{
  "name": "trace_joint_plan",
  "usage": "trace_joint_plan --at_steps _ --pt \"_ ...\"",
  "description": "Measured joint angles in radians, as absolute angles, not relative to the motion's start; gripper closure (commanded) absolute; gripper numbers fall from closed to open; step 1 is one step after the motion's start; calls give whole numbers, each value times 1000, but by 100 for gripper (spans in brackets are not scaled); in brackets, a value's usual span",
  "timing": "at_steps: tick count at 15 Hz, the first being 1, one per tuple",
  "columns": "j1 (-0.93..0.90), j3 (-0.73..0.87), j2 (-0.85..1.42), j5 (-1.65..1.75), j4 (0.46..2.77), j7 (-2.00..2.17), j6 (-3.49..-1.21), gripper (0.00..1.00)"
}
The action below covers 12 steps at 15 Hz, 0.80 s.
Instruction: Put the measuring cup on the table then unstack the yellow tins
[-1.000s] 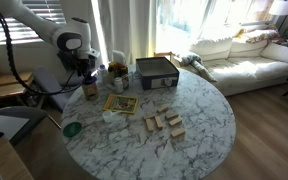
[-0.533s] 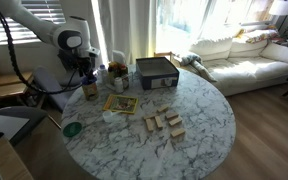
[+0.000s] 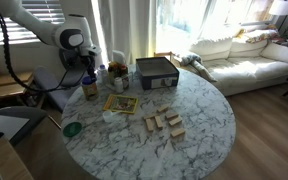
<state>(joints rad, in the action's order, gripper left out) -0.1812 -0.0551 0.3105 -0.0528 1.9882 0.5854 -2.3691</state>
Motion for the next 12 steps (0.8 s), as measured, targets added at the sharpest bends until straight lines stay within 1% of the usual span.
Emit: trace_joint_plan --at_steps 5,12 --pt "-236 -34 309 26 1977 845 -2344 0" --pt "-264 -43 331 35 1910 1042 -2256 0"
